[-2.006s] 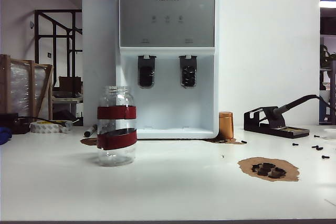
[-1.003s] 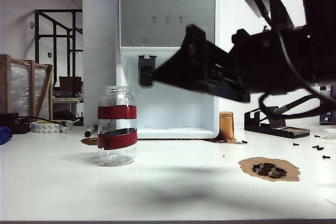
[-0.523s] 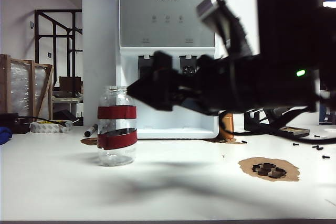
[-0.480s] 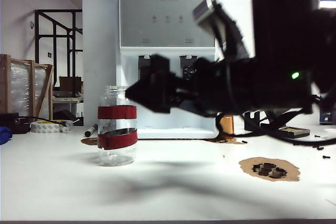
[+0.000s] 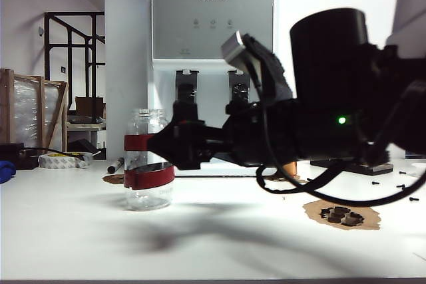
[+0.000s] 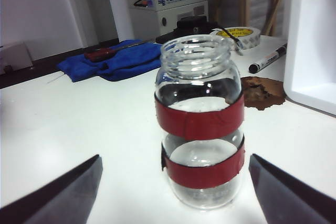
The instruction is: Pick up the water bottle with two loops of red belts, then reach the front water dispenser and gently press the gray-black baffle horizontally to get a little water.
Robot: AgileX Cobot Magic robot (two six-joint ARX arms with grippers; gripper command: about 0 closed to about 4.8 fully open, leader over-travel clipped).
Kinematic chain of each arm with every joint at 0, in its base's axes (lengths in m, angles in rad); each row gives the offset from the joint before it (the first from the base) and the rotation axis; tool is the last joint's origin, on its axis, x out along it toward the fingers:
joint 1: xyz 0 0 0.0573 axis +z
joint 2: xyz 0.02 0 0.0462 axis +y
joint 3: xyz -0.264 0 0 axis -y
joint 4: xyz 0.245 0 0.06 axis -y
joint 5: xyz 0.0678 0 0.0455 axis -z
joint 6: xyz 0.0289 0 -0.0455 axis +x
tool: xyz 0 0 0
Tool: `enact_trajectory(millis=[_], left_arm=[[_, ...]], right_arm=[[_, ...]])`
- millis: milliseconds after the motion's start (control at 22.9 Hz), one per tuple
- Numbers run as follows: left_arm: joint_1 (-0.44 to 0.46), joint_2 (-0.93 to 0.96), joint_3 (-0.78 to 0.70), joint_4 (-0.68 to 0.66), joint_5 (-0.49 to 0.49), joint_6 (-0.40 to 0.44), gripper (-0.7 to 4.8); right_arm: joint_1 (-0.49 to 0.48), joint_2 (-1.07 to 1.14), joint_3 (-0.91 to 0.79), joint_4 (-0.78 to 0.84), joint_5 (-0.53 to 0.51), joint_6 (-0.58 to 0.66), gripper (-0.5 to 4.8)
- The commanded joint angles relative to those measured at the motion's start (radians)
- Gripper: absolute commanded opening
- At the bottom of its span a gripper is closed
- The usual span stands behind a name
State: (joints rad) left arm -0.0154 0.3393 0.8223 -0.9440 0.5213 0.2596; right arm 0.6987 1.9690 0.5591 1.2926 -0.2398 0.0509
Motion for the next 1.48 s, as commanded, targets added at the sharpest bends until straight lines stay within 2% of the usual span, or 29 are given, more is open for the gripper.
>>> enact_trajectory(millis=[44, 349, 480, 567, 654, 829, 1047, 1483], left_arm=[[-0.001, 0.004, 0.013, -0.018, 0.022, -0.015, -0.04], [-0.001, 0.004, 0.014, -0.019, 0.021, -0.056, -0.05], [-0.001, 0.004, 0.014, -0.006, 0.024, -0.092, -0.04], [-0.001, 0.004, 0.014, 0.006, 0.024, -0.093, -0.04], [-0.001, 0.004, 0.014, 0.031, 0.023, -0.106, -0.04], [-0.001, 0.004, 0.014, 0.08, 0.021, -0.122, -0.04], [-0.001, 0.004, 0.029, 0.082, 0.021, -0.122, -0.04], [0.0, 0.004, 0.076, 0.068, 0.021, -0.122, -0.04]], right_arm=[[0.003, 0.019, 0.035, -0.024, -0.003, -0.003, 4.79], [0.003, 0.023, 0.067, -0.043, 0.01, -0.026, 4.79], [0.003, 0.023, 0.101, -0.122, 0.047, -0.024, 4.79], [0.004, 0.023, 0.104, -0.117, 0.111, -0.022, 4.79], [0.003, 0.023, 0.101, -0.1, 0.116, 0.014, 4.79], [0.004, 0.023, 0.102, -0.076, 0.116, 0.009, 4.79], [0.003, 0.023, 0.103, -0.078, -0.013, 0.008, 4.79], [0.003, 0.08, 0.148, -0.083, -0.04, 0.005, 4.79]])
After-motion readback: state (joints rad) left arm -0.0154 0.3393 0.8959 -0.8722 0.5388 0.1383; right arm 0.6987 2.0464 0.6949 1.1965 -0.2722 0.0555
